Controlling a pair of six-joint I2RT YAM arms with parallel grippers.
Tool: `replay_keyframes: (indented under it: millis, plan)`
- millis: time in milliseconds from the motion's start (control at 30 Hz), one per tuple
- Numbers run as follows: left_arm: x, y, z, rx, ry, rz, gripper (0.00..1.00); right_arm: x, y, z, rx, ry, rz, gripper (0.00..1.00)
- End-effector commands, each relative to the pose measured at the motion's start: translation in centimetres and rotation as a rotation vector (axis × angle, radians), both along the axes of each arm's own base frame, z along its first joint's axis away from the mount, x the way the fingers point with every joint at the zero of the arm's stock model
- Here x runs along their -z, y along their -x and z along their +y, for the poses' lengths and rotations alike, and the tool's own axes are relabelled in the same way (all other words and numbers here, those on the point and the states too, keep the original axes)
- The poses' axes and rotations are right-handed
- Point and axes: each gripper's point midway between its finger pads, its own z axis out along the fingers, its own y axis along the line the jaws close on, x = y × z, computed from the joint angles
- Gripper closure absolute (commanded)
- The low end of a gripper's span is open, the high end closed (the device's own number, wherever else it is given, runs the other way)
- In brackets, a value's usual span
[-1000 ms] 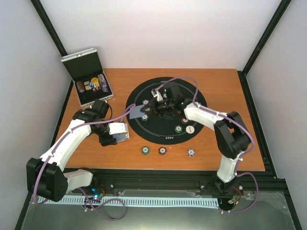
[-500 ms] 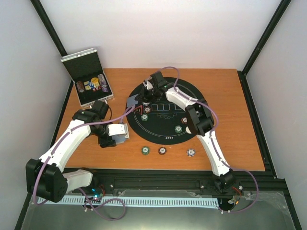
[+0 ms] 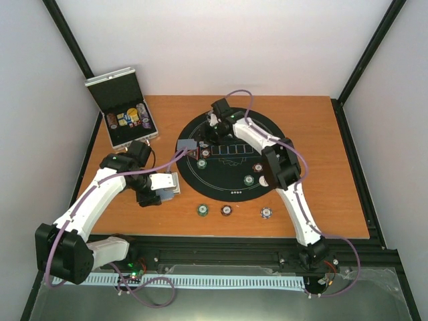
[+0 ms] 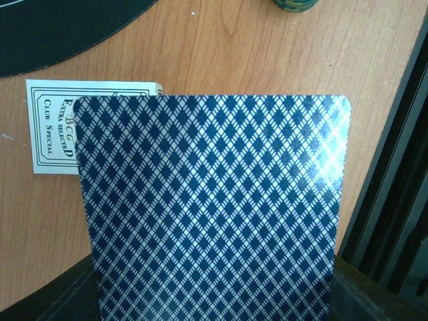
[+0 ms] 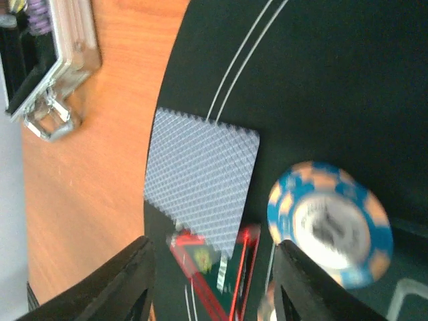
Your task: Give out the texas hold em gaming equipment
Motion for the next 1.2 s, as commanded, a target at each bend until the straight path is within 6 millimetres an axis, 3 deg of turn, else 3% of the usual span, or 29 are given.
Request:
replay_keyframes:
  millis: [0, 167, 267, 500, 600, 833, 1167]
  plan:
    - [-0.8, 0.1, 0.0, -0.011, 0.006, -0.004, 0.99, -7.9, 1.9, -1.6, 0.024, -0.053, -0.105, 0.47]
    - [-0.9, 0.0, -0.1, -0.012, 0.011, -0.006, 0.99, -11.3, 9.7, -1.0, -0.031, -0.199, -0.128, 0.35]
    - [-1.1, -0.2, -0.3, -0.016, 0.022, -0.001, 0.99, -11.7, 14.8, -0.7, -0.055, -0.257, -0.128, 0.29]
    - [-1.8, -0.5, -0.9, -0.027, 0.05, 0.005, 0.99, -12.1, 25.5, 0.9, -0.132, -0.428, -0.11, 0.27]
    - [-2.0, -0.5, -0.9, -0.028, 0.053, 0.007, 0.99, -12.1, 28.1, 1.8, -0.159, -0.47, -0.087, 0.27]
    - [-2.1, -0.3, -0.8, -0.028, 0.049, 0.001, 0.99, -12.1, 30.3, 4.1, -0.196, -0.55, -0.043, 0.27]
    - [-2.6, -0.1, -0.7, -0.022, 0.054, -0.01, 0.99, -12.1, 29.9, 6.9, -0.221, -0.597, -0.01, 0.28]
